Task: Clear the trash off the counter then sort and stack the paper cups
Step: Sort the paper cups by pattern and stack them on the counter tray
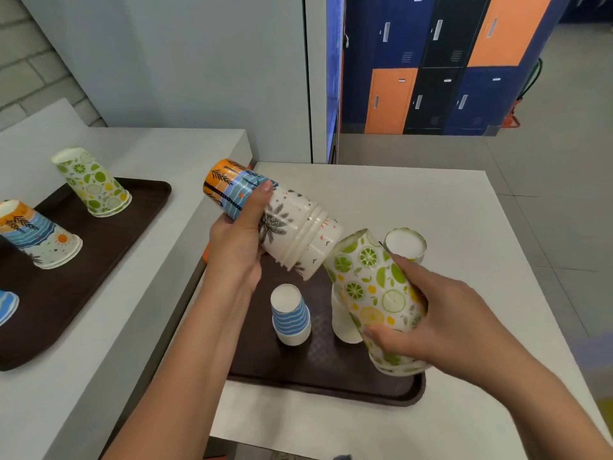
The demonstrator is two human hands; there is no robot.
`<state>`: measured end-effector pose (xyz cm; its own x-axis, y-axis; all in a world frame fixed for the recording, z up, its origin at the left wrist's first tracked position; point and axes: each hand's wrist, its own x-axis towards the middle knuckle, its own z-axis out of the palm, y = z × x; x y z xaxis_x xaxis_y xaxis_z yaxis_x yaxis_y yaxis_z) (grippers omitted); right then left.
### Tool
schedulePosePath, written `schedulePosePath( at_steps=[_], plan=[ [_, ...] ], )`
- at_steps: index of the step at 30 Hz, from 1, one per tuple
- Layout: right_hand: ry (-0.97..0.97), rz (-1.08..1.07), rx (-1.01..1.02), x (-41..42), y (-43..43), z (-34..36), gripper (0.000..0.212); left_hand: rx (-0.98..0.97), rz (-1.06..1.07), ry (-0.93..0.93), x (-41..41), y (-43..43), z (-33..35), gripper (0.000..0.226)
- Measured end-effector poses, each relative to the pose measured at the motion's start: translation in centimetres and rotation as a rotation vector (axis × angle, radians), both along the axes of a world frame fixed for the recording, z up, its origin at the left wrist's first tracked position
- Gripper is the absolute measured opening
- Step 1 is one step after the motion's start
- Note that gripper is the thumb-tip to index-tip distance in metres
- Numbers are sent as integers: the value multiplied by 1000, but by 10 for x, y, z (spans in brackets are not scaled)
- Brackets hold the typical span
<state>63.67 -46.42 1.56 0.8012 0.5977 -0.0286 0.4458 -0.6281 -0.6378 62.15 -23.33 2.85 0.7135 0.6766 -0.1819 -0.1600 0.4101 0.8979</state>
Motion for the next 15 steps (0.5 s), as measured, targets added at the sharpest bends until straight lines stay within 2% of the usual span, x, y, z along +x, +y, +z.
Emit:
schedulePosePath(
  at_steps=[4,7,10,13,15],
  plan=[
    [-16,-5,-29,5,-3,5,70,-70,-29,-6,11,-11,-3,35],
    [-34,-30,-40,8,-9,10,69,-100,9,-31,14,-11,-3,34],
    [-51,-81,59,16,-21,21,63,-77,80,-83,16,-6,-3,27],
    [-83,-152,183,33,-24,27,57,159,133,-104,16,-15,-7,39],
    [-123,-209,263,51,-20,26,63,352,140,-103,15,-29,-11,38]
  ],
)
